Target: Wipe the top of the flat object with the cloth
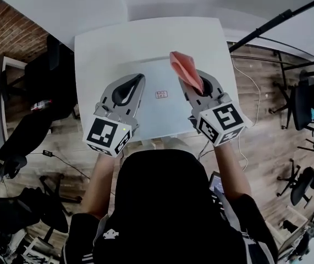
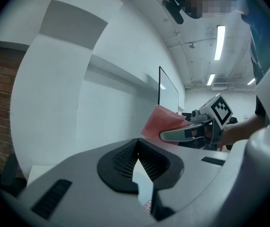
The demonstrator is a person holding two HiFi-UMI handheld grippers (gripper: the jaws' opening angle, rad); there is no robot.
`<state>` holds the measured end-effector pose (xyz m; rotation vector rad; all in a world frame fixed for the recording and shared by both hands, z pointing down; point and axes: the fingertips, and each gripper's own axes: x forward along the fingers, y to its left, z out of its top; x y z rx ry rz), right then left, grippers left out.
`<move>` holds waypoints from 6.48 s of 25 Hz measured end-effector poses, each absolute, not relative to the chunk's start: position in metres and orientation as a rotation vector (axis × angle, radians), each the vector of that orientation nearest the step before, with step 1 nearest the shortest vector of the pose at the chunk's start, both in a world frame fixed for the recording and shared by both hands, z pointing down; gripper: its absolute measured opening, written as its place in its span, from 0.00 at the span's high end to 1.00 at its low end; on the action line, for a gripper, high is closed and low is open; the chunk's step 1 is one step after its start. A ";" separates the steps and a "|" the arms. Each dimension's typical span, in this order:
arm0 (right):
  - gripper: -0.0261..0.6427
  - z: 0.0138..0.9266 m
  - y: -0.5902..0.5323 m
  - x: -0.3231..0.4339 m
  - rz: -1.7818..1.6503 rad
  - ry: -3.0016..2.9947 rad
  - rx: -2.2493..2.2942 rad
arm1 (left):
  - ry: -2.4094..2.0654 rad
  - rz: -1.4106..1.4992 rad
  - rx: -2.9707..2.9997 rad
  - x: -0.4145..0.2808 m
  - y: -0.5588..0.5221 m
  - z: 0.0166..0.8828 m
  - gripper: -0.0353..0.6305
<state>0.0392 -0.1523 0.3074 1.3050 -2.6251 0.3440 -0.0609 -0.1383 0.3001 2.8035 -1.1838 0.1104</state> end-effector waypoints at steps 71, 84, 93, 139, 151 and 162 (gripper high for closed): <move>0.89 0.547 -0.145 0.097 0.493 -2.127 1.040 | -0.691 0.895 2.783 -0.031 -0.056 0.570 0.42; 0.89 0.563 -0.142 0.087 0.538 -2.082 0.970 | -0.693 0.895 2.786 -0.031 -0.055 0.570 0.42; 0.89 0.563 -0.124 0.036 0.550 -2.140 0.815 | -0.691 0.896 2.782 -0.032 -0.055 0.571 0.42; 0.89 0.564 -0.183 0.032 0.500 -2.094 0.959 | -0.667 0.899 2.789 -0.032 -0.053 0.572 0.42; 0.89 0.561 -0.162 -0.055 0.423 -2.180 0.746 | -0.674 0.896 2.795 -0.032 -0.053 0.572 0.42; 0.89 0.564 -0.184 -0.031 0.471 -2.146 0.845 | -0.669 0.886 2.796 -0.034 -0.053 0.572 0.42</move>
